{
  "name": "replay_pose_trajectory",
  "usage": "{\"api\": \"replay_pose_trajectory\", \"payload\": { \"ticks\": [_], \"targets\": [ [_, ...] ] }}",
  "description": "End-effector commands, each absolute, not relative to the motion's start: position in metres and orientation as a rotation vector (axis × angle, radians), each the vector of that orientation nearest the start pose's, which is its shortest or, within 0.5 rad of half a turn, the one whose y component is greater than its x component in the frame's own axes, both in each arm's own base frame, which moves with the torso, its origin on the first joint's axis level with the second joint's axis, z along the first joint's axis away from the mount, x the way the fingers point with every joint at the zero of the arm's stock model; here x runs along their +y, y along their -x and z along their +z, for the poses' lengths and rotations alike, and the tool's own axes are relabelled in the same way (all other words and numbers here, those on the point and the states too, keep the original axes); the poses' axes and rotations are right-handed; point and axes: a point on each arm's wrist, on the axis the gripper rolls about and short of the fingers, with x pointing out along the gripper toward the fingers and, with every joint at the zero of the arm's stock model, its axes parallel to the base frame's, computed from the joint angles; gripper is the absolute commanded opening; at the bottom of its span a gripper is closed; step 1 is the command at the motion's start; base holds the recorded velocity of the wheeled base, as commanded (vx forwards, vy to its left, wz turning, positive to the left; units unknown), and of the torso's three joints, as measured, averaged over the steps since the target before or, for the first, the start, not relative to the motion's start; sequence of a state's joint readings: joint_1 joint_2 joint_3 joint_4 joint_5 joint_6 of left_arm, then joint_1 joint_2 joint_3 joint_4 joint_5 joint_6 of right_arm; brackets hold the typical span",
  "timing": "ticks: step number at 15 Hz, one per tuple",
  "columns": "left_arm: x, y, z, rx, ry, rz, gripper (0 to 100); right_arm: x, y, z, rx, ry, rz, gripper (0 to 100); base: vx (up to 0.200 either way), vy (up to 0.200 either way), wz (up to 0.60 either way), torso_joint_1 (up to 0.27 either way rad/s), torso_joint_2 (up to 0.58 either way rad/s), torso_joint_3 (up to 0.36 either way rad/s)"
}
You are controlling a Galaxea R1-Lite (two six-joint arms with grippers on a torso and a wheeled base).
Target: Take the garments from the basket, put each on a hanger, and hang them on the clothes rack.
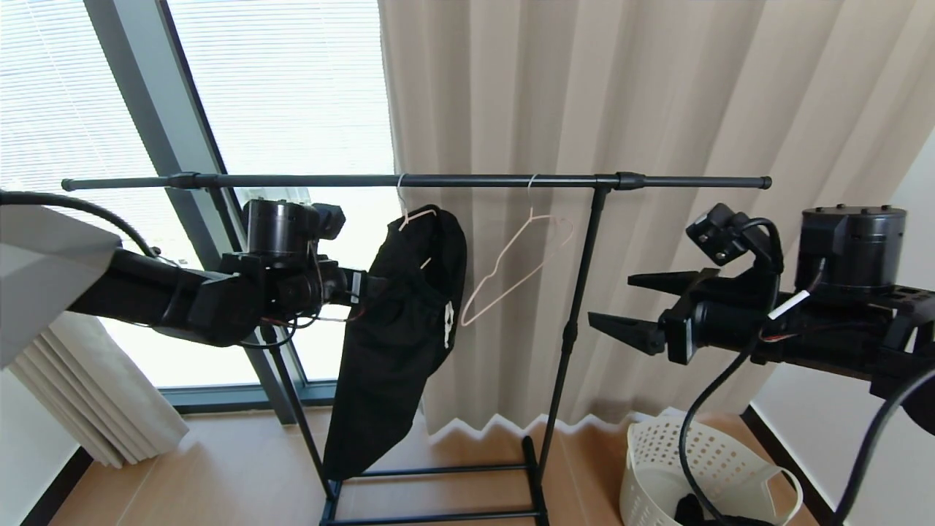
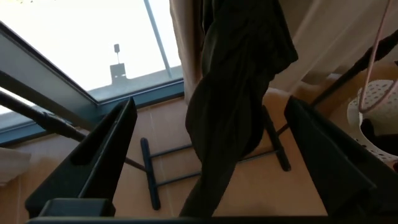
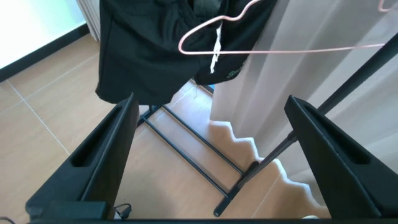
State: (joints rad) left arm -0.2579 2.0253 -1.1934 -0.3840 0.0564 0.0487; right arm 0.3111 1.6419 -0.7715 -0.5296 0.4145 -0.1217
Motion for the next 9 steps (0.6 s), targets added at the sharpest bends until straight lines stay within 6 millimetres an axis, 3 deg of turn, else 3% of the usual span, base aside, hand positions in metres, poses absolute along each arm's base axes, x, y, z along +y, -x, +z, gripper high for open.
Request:
{"api": "replay_pose_trajectory", "payload": {
  "ticks": [1,6,7,9],
  "targets": [
    [-0.089,-0.335,0.176,0.407,-0.109,-0.219,100,0.082,-0.231,0.205,0.231,0.059,0.723,100,0.0,0.0,0.0,0.0,0.0,0.0],
    [-0.076,-0.275,0.181,0.384,-0.103,-0.253,100,0.068,-0.188,0.198,0.222,0.064,0.671,100,0.0,0.0,0.0,0.0,0.0,0.0],
    [-0.075,-0.272,0.181,0.381,-0.103,-0.253,100,0.067,-0.186,0.198,0.219,0.065,0.671,100,0.0,0.0,0.0,0.0,0.0,0.0],
    [-0.071,-0.236,0.188,0.338,-0.104,-0.274,100,0.06,-0.163,0.198,0.187,0.064,0.668,100,0.0,0.0,0.0,0.0,0.0,0.0]
  ]
}}
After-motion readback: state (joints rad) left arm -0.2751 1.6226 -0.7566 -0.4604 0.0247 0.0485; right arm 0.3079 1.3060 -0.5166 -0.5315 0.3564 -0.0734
